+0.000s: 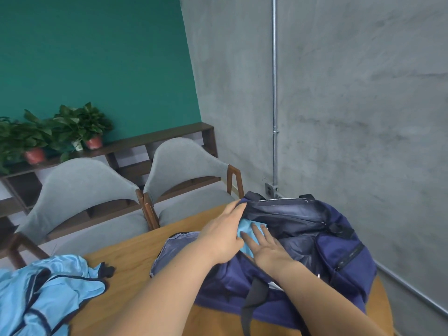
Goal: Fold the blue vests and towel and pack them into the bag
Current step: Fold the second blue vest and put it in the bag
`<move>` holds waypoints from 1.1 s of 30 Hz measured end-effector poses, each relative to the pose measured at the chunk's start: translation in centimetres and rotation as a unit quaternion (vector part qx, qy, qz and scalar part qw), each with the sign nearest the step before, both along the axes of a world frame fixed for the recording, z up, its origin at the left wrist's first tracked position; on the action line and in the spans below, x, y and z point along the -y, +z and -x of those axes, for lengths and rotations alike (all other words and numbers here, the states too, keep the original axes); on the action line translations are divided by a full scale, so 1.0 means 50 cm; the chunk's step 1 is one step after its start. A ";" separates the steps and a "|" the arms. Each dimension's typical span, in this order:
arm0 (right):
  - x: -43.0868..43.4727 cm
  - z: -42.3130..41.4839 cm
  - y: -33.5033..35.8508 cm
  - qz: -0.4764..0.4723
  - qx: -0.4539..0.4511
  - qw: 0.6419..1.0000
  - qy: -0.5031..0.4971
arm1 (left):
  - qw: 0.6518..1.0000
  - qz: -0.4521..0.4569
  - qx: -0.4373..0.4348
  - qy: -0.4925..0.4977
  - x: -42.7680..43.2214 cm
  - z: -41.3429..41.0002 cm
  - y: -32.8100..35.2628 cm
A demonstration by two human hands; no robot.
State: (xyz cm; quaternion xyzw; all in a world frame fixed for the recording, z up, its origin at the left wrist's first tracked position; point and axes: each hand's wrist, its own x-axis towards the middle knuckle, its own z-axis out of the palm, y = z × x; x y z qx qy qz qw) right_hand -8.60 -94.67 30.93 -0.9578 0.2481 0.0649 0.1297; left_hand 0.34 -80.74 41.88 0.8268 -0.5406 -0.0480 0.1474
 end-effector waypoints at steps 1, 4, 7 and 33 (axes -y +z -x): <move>-0.001 -0.005 0.000 0.005 -0.004 1.000 0.000 | 1.000 -0.008 0.004 0.010 0.001 0.000 0.001; -0.012 -0.006 0.025 0.008 -0.032 0.999 -0.006 | 0.999 -0.030 0.011 0.040 -0.001 0.000 0.003; -0.014 -0.005 0.054 0.036 -0.055 0.998 -0.004 | 0.998 -0.044 0.010 0.046 -0.011 0.001 0.001; -0.336 0.057 0.245 0.141 0.034 0.978 0.150 | 0.974 -0.093 0.042 0.201 -0.404 0.096 -0.002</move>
